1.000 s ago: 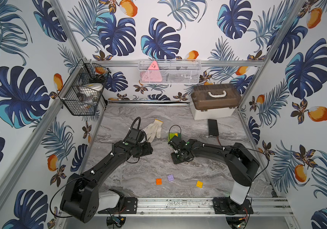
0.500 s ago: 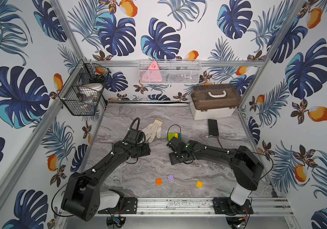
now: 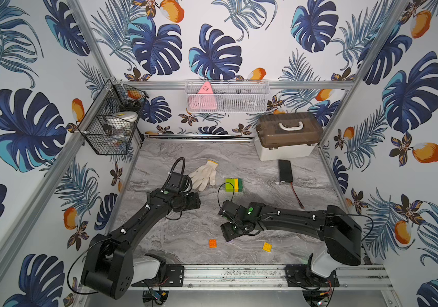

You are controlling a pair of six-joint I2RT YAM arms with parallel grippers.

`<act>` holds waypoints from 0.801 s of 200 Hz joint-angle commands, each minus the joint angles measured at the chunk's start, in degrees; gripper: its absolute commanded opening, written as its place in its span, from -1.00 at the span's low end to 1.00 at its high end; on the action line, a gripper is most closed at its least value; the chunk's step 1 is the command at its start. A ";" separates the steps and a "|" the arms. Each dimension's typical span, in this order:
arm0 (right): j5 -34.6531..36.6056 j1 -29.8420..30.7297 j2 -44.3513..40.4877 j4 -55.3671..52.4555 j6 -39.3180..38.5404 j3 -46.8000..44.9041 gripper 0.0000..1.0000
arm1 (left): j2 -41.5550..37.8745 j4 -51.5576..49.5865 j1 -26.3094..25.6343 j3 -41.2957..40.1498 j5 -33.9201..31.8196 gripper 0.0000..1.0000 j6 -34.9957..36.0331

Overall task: Assemble the number 1 with lego
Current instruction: Pick up the lego brick from the center of the board.

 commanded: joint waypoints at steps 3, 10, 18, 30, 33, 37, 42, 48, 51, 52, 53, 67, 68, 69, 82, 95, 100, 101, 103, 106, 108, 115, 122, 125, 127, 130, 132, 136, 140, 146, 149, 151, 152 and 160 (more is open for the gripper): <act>1.97 1.40 2.08 -2.54 4.48 2.20 0.39 | -0.67 -0.39 0.18 -0.05 0.09 0.44 1.31; 2.49 1.67 2.85 -2.96 5.31 2.81 0.35 | -0.69 -0.49 0.11 0.06 -0.09 0.44 1.33; 2.64 1.85 3.28 -2.99 6.11 2.96 0.31 | -0.82 -0.53 0.11 0.01 -0.26 0.44 1.37; 2.53 1.82 3.79 -2.58 7.08 2.71 0.26 | -0.86 -0.45 0.11 0.08 -0.37 0.44 1.45; 2.41 1.87 3.87 -2.39 7.26 2.56 0.26 | -0.90 -0.43 0.16 0.05 -0.37 0.43 1.40; 2.33 1.88 4.00 -2.11 7.41 2.38 0.25 | -0.89 -0.39 0.14 0.04 -0.37 0.43 1.44; 2.10 1.87 4.18 -1.70 7.39 2.30 0.24 | -0.92 -0.37 0.12 0.04 -0.29 0.43 1.39; 1.84 1.91 4.39 -1.46 7.24 2.32 0.23 | -0.88 -0.31 0.11 0.04 -0.20 0.43 1.42; 1.69 1.88 4.57 -1.32 7.20 2.35 0.22 | -0.93 -0.35 0.11 0.04 -0.12 0.43 1.38; 1.70 1.88 4.58 -1.29 7.19 2.30 0.22 | -0.94 -0.31 0.11 0.04 -0.12 0.43 1.37; 1.67 1.87 4.63 -1.27 7.19 2.33 0.22 | -0.90 -0.33 0.11 0.04 -0.11 0.43 1.37; 1.38 1.90 5.20 -1.26 7.43 2.13 0.19 | -0.69 -0.40 0.12 0.18 -0.02 0.43 1.44; 1.33 1.89 5.20 -1.26 7.44 2.07 0.19 | -0.69 -0.38 0.12 0.15 -0.02 0.43 1.50; 1.30 1.88 5.20 -1.26 7.44 2.03 0.18 | -0.68 -0.37 0.12 0.14 -0.02 0.43 1.52; 0.38 1.94 5.33 -0.20 7.61 1.41 0.17 | -0.72 -0.35 0.11 0.21 -0.10 0.43 1.53; -0.16 1.87 5.57 0.64 7.48 1.38 0.16 | -0.74 -0.29 0.11 0.14 -0.11 0.43 1.42; -0.27 1.87 5.64 0.91 7.31 -0.10 0.16 | -0.68 -0.27 0.11 0.13 -0.03 0.43 1.41; -0.29 1.87 5.68 0.97 7.33 -0.24 0.16 | -0.68 -0.22 0.11 0.17 -0.07 0.43 1.43; -0.37 1.89 5.72 1.08 7.24 -0.41 0.16 | -0.64 -0.12 0.11 0.16 -0.01 0.43 1.39; -0.43 1.90 5.89 1.30 7.22 -0.53 0.16 | -0.62 -0.14 0.11 0.13 0.06 0.43 1.41; -0.49 1.92 5.95 1.40 7.13 -0.63 0.16 | -0.60 -0.10 0.11 0.17 0.13 0.43 1.40; -0.67 1.90 6.14 1.64 6.81 -0.67 0.16 | -0.51 -0.02 0.11 0.16 0.20 0.43 1.46; -0.51 1.87 6.34 1.59 6.65 -0.51 0.13 | -0.28 -0.02 0.11 0.25 0.32 0.43 1.53; -0.37 1.92 6.49 1.51 6.39 -0.29 0.11 | -0.23 -0.11 0.11 0.24 0.39 0.43 1.53; -0.34 1.88 6.56 1.54 6.30 -0.22 0.10 | -0.17 -0.07 0.11 0.29 0.41 0.43 1.48; -0.28 1.87 6.65 1.48 6.09 -0.02 0.08 | -0.08 -0.08 0.11 0.30 0.41 0.43 1.54; -0.28 1.90 6.71 1.47 5.96 0.09 0.06 | -0.07 -0.15 0.11 0.30 0.48 0.43 1.50; -0.23 1.94 6.76 1.42 5.68 0.31 0.04 | 0.05 -0.02 0.11 0.31 0.50 0.43 1.49; -0.22 1.88 6.93 1.34 5.51 0.56 0.01 | 0.10 -0.01 0.11 0.31 0.57 0.42 1.46; -0.16 1.88 7.12 1.23 5.30 0.62 -0.04 | 0.10 -0.02 0.11 0.30 0.59 0.42 1.48; -0.09 1.89 7.21 1.15 5.13 0.62 -0.06 | 0.12 -0.04 0.18 0.35 0.59 0.42 1.50; -0.12 1.88 7.33 1.01 5.04 0.60 -0.06 | 0.16 -0.01 0.13 0.31 0.59 0.42 1.51; -0.08 1.87 7.32 0.98 5.01 0.64 -0.07 | 0.13 -0.01 0.12 0.31 0.59 0.42 1.53; 0.04 1.90 7.55 0.65 4.69 2.57 -0.13 | 0.09 -0.01 0.11 0.23 0.59 0.42 1.46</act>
